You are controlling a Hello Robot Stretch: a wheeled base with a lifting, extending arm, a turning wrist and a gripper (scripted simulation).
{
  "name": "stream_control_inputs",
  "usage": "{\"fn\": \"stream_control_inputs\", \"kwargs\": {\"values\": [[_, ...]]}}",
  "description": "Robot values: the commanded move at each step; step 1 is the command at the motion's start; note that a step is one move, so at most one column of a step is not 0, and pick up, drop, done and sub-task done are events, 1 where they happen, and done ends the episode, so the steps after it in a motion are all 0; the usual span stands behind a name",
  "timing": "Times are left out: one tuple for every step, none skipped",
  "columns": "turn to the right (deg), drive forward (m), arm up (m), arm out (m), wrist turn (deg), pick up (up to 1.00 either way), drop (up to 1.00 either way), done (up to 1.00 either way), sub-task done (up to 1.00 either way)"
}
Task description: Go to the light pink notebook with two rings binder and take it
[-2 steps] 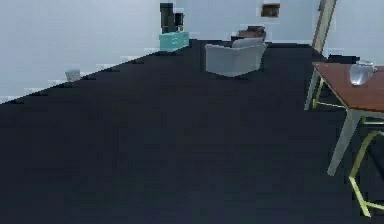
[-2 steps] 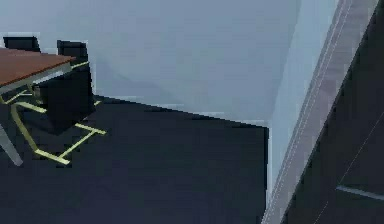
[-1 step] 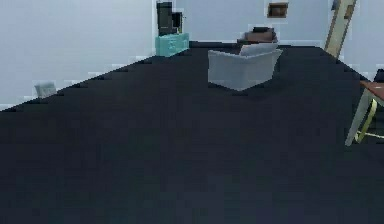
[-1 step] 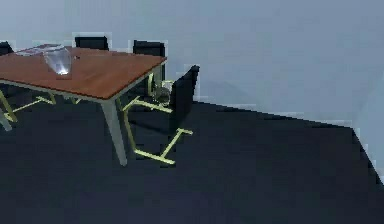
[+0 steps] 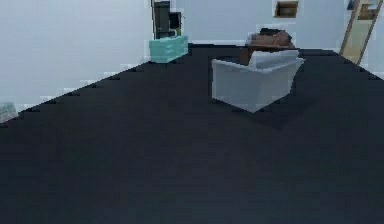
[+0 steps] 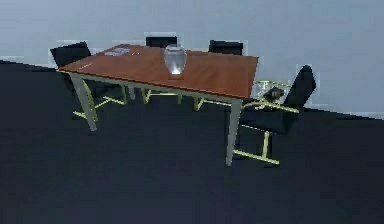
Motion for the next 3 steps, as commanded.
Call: {"fn": "stream_control_inputs", "kwargs": {"values": [[0.0, 1.0, 0.0, 0.0, 0.0, 0.0, 0.0, 0.0, 0.0], [0.0, 1.0, 0.0, 0.0, 0.0, 0.0, 0.0, 0.0, 0.0], [0.0, 1.0, 0.0, 0.0, 0.0, 0.0, 0.0, 0.0, 0.0]]}}
